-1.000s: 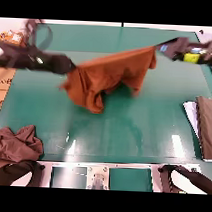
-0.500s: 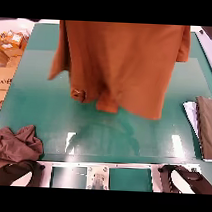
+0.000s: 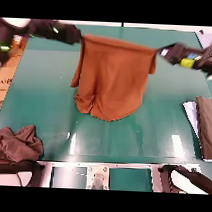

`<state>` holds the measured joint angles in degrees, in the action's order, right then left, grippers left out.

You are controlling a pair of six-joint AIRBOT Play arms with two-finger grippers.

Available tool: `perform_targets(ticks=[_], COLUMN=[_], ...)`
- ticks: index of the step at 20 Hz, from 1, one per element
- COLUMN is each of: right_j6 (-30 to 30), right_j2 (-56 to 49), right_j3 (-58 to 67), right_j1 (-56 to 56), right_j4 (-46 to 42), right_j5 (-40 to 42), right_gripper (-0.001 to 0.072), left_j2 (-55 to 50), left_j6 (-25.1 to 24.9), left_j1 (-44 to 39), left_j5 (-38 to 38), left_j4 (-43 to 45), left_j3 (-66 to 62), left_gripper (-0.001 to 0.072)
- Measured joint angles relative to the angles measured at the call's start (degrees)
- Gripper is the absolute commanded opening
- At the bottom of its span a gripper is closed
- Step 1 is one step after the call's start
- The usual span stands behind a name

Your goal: Fold the shirts.

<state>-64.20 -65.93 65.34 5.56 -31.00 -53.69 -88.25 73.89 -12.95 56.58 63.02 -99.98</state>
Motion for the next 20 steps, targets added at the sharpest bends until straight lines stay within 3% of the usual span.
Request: perform_targets(ticks=[1, 2, 3, 4, 5, 6, 10, 11, 12, 14, 18, 20], right_j6=[0.11, 0.20, 0.22, 0.31, 0.33, 0.35, 0.42, 0.39, 0.37, 0.39, 0.33, 0.28], right_j2=[-2.64, -5.73, -8.68, -11.76, -14.32, -16.65, -20.48, -20.76, -20.90, -21.05, -21.20, -21.24], right_j3=[-1.44, -2.54, -3.10, -3.21, -2.97, -2.36, 0.02, 0.35, 0.59, 0.90, 1.11, 1.11], right_j1=[-0.37, -0.68, -1.07, -1.46, -1.70, -1.38, 3.08, 4.85, 6.82, 10.21, 15.89, 18.01], right_j4=[-0.20, -0.68, -0.61, -0.22, -0.22, -0.07, -0.11, -0.09, -0.15, -0.02, -0.13, -0.17], right_j5=[1.73, 3.96, 6.12, 6.91, 7.48, 8.31, 3.30, 1.88, -0.55, -5.44, -12.44, -14.62], right_gripper=[0.0014, 0.0015, 0.0015, 0.0076, 0.0249, 0.0320, 0.0318, 0.0291, 0.0279, 0.0203, 0.0188, 0.0118], left_j2=[-2.67, -4.59, -6.19, -7.21, -7.80, -8.37, -9.33, -9.53, -9.53, -9.55, -8.92, -7.17], left_j6=[0.09, 0.59, 1.88, 2.58, 3.41, 4.33, 7.13, 7.87, 8.61, 9.40, 10.97, 11.23], left_j1=[0.00, 0.17, 0.28, 0.17, 0.31, 0.96, 3.58, 4.20, 4.68, 4.85, 5.31, 5.42], left_j5=[-0.02, -0.42, -0.31, 0.52, 2.19, 4.44, 19.63, 22.75, 25.73, 30.84, 35.85, 37.77], left_j4=[-0.37, -0.04, -0.11, -0.70, -1.01, -0.33, 0.37, 1.25, 1.29, 0.74, 0.57, 0.81], left_j3=[-0.04, -0.07, -0.11, -0.48, -1.33, -2.51, -6.88, -7.41, -7.85, -8.28, -8.46, -7.23], left_gripper=[0.0426, 0.0591, 0.0591, 0.0590, 0.0590, 0.0590, 0.0588, 0.0404, 0.0030, 0.0027, 0.0026, 0.0026])
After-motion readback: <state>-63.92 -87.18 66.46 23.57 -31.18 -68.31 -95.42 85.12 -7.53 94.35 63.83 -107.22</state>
